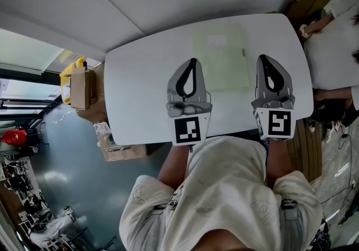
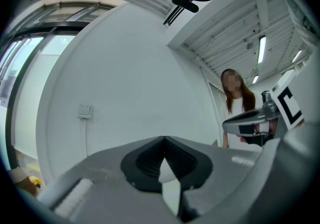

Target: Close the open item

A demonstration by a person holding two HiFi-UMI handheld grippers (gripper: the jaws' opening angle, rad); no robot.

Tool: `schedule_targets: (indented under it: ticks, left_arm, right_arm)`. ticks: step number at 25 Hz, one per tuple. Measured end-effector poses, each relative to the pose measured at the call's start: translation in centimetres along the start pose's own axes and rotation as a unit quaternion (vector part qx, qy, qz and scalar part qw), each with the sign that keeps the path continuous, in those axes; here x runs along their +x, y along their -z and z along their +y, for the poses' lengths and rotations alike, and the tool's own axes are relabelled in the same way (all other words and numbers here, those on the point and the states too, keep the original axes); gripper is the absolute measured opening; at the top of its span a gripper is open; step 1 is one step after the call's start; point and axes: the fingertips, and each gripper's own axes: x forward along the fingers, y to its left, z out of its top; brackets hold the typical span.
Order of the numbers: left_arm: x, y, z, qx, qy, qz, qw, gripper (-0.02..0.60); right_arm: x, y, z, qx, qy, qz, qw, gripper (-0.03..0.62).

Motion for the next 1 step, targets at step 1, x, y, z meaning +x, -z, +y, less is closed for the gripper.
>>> schedule_targets:
  ticks: [1]
  left_arm:
    - [0.00, -0.09, -0.02, 0.002, 0.001, -0.001, 1.0000, 0.002]
  right_arm:
    - [-0.01, -0.08, 0.05, -0.001, -0.001, 0.000, 1.000, 0.002]
